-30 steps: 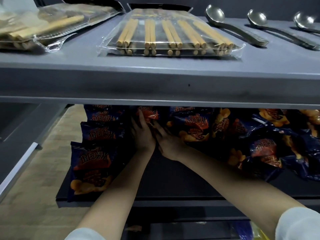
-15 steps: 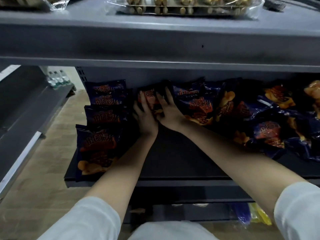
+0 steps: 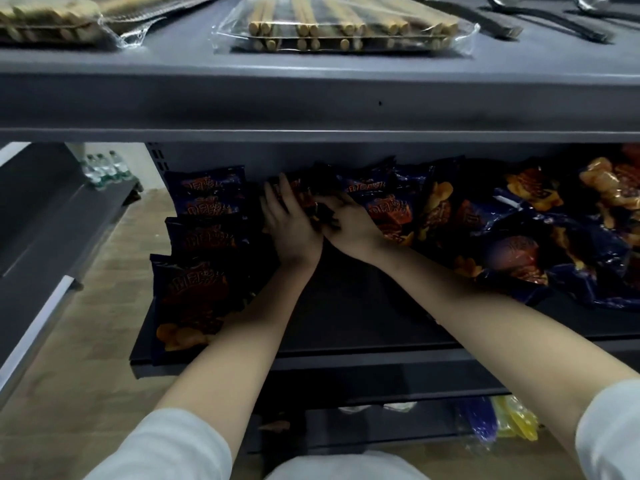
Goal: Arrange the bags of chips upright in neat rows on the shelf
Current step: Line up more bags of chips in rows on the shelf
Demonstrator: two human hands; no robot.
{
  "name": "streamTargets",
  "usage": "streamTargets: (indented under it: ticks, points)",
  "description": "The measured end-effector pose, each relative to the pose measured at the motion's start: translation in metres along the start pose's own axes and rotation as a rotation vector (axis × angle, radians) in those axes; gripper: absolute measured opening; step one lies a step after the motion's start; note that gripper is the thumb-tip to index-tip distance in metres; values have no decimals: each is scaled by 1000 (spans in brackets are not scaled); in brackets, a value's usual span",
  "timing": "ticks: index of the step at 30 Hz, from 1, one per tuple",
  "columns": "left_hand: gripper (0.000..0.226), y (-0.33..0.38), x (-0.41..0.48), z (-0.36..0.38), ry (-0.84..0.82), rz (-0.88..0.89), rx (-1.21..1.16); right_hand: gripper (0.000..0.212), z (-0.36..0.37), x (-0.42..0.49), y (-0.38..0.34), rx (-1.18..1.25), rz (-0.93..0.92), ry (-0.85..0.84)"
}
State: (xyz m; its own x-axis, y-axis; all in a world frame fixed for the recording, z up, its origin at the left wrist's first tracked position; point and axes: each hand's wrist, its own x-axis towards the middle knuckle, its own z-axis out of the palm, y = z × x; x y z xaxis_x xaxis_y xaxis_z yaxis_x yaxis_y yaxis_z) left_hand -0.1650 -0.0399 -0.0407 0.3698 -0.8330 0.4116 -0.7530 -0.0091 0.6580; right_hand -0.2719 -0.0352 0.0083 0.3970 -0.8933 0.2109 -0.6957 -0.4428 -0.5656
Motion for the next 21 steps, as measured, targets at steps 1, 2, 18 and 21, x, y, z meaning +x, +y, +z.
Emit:
streamTargets:
  ticks: [1,2,18,21]
  points:
    - [89,8,-1,-4,32,33,7,50,-9,-3,1,-15,-11,32]
    - [85,17,-2,-8,61,65,5,48,-20,-6,3,-31,-18,68]
    - [56,138,-94,35,-787,830,-322,33,-134,-178,100,-211,380,400]
    - [67,137,-113,48,-667,1055,-126,34,-122,-210,104,-223,402,420]
